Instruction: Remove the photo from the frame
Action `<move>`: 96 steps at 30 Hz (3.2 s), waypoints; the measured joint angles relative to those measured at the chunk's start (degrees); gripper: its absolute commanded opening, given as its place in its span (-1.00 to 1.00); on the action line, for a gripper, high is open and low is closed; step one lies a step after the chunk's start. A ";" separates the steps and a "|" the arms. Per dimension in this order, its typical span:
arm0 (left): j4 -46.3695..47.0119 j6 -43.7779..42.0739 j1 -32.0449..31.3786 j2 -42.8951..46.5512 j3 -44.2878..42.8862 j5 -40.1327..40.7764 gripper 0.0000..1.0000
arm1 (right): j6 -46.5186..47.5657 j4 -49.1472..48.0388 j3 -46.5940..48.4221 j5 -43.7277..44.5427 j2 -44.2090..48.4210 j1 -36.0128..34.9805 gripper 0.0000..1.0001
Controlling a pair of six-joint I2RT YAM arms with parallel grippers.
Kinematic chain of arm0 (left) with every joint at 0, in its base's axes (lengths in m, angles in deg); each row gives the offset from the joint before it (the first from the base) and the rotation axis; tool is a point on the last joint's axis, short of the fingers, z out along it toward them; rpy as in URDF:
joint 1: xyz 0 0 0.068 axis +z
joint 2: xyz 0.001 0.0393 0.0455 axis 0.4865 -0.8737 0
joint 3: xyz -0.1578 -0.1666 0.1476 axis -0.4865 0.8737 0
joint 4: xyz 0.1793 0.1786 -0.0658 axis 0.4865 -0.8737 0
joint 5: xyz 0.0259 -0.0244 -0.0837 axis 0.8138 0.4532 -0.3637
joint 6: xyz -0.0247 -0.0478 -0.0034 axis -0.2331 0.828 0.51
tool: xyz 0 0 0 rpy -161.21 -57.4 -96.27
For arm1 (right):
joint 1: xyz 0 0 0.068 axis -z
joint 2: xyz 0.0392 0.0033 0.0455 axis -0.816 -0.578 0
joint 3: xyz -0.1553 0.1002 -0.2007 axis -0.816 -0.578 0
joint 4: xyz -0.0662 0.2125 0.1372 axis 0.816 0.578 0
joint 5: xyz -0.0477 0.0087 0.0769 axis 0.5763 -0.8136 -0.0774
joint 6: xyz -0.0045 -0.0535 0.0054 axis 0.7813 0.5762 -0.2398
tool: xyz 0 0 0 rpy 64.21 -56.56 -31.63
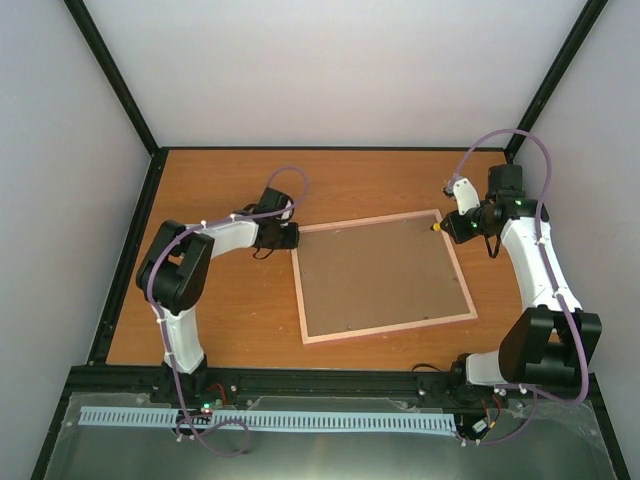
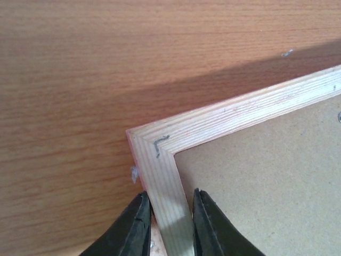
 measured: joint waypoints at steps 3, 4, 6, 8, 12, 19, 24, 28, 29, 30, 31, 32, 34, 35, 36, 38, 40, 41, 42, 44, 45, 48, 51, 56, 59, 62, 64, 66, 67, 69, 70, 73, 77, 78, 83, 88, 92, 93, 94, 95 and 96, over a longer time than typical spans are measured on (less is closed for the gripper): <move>-1.46 -1.57 0.00 -0.61 -1.55 1.09 -0.16 | 0.24 0.20 0.00 -1.01 0.15 0.02 -0.94; -2.38 -2.08 0.00 -0.83 -2.32 1.84 -0.06 | 0.26 0.33 0.00 -1.44 0.17 0.02 -0.95; -4.28 -1.68 -0.02 -0.92 -3.78 2.93 0.02 | 0.37 0.46 0.00 -2.05 0.20 0.02 -0.94; -5.97 -0.28 -0.24 -0.63 -4.85 4.46 0.05 | 0.48 0.57 0.00 -2.71 0.20 0.02 -0.95; -9.53 5.95 -1.44 2.69 -3.37 7.17 0.07 | 0.59 0.59 0.00 -3.85 0.20 0.02 -0.95; -13.18 15.41 -9.88 9.99 2.47 6.58 0.05 | 0.15 0.50 -0.11 -6.32 0.17 -0.28 -0.94; -14.75 19.96 -13.86 10.21 4.57 5.40 0.04 | -0.61 0.26 -0.11 -7.19 -0.28 -2.03 -0.94; -14.62 22.47 -14.32 10.73 5.25 5.27 0.01 | -1.14 0.11 -0.11 -7.61 -0.74 -3.21 -0.94; -14.51 22.93 -14.38 11.04 5.60 5.27 0.00 | -1.25 0.09 -0.11 -7.61 -0.79 -3.45 -0.94; -14.49 23.39 -14.49 11.39 6.08 5.29 0.00 | -1.31 0.07 -0.11 -7.61 -0.79 -3.50 -0.95; -14.53 23.76 -14.56 11.76 6.47 5.33 -0.01 | -1.33 0.09 -0.11 -7.61 -0.79 -3.54 -0.94; -14.56 24.17 -14.62 12.24 6.97 5.33 0.00 | -1.36 0.04 -0.11 -7.63 -0.79 -3.56 -0.94; -15.08 24.96 -14.69 12.96 8.02 5.35 -0.01 | -1.38 -0.09 -0.17 -7.63 -0.79 -3.63 -0.94; -15.58 25.33 -14.69 13.14 8.68 5.35 -0.01 | -1.42 -0.07 -0.22 -7.63 -0.79 -3.69 -0.94; -16.13 25.64 -14.71 13.25 9.35 5.33 -0.01 | -1.55 -0.09 -0.26 -7.63 -0.79 -3.80 -0.95; -16.87 25.94 -14.71 13.25 10.56 5.22 -0.04 | -1.81 -0.09 -0.37 -7.72 -0.79 -4.13 -0.94; -17.25 26.01 -14.71 13.25 11.30 4.87 -0.11 | -2.14 -0.22 -0.59 -7.76 -0.79 -4.66 -0.95; -17.03 26.01 -14.71 13.25 11.63 4.46 -0.16 | -2.34 -0.26 -0.79 -7.76 -0.79 -5.14 -0.95; -16.63 26.03 -14.71 13.27 11.80 4.15 -0.24 | -2.47 -0.28 -0.94 -7.76 -0.79 -5.64 -0.94; -15.39 26.18 -14.71 13.53 12.39 3.30 -0.39 | -3.04 -0.33 -1.31 -7.74 -0.79 -7.28 -0.95; -14.58 26.34 -14.71 13.81 12.87 3.04 -0.48 | -3.32 -0.37 -1.46 -7.74 -0.79 -8.31 -0.95; -11.26 26.21 -14.71 14.97 14.88 1.99 -0.69 | -4.24 -0.68 -1.97 -7.69 -0.79 -12.26 -0.95; -8.44 25.73 -14.73 16.46 17.16 1.53 -0.78 | -5.33 -1.09 -2.38 -7.72 -0.81 -17.11 -0.94; -6.03 25.33 -14.73 16.92 18.53 0.98 -0.85 | -7.67 -2.29 -2.38 -7.61 -2.80 -25.55 -0.94; -3.50 24.70 -14.73 17.14 19.56 0.28 -0.89 | -8.83 -2.82 -2.12 -7.41 -4.81 -29.44 -0.94; -1.20 23.93 -14.75 17.35 20.57 -0.46 -0.91 | -9.68 -3.32 -1.22 -7.19 -6.82 -32.52 -0.94; -0.28 23.65 -14.78 17.42 20.94 -0.76 -0.97 | -10.05 -3.72 -0.22 -7.04 -8.28 -33.90 -0.94; 0.33 23.56 -14.82 17.46 21.20 -0.90 -0.98 | -10.40 -4.00 0.74 -6.88 -9.77 -34.73 -0.94; 0.68 23.54 -14.82 17.49 21.33 -0.94 -0.98 | -10.62 -4.04 1.29 -6.84 -10.56 -35.01 -0.94; 1.07 23.56 -14.84 17.55 21.55 -0.96 -0.98 | -11.08 -4.28 2.58 -6.86 -12.35 -35.58 -0.94; 1.22 23.56 -14.84 17.59 21.66 -0.98 -0.99 | -11.34 -4.48 3.28 -6.84 -13.31 -35.95 -0.94; 1.70 23.61 -14.84 17.75 21.97 -1.05 -0.99 | -11.89 -4.83 5.38 -6.84 -15.98 -37.38 -0.94; 2.56 23.82 -14.84 18.03 22.56 -1.05 -0.99 | -12.48 -5.01 8.39 -6.69 -19.34 -39.65 -0.94; 2.69 23.85 -14.84 18.10 22.64 -1.05 -0.99 | -12.52 -5.14 8.87 -6.47 -20.00 -40.22 -0.95; 2.80 23.89 -14.84 18.10 22.69 -1.05 -0.98 | -12.72 -5.35 9.46 -5.16 -22.10 -42.03 -0.95; 2.91 23.96 -14.84 18.14 22.77 -1.05 -0.99 | -13.33 -5.55 9.46 -4.35 -23.21 -42.12 -0.94; 2.95 24.02 -14.84 18.14 22.80 -1.05 -0.98 | -14.01 -6.29 9.75 -3.87 -23.39 -42.16 -0.95; 2.95 24.06 -14.84 18.14 22.80 -1.05 -0.99 | -14.23 -6.54 9.77 -3.78 -23.52 -42.16 -0.95; 2.97 24.09 -14.84 18.14 22.80 -1.05 -0.99 | -14.47 -6.75 9.81 -3.74 -23.67 -42.14 -0.94; 2.97 24.11 -14.84 18.14 22.80 -1.05 -0.98 | -14.71 -6.82 9.92 -3.72 -23.80 -42.14 -0.95; 2.97 24.13 -14.84 18.14 22.80 -1.05 -0.99 | -14.91 -6.99 10.03 -3.56 -23.91 -42.16 -0.94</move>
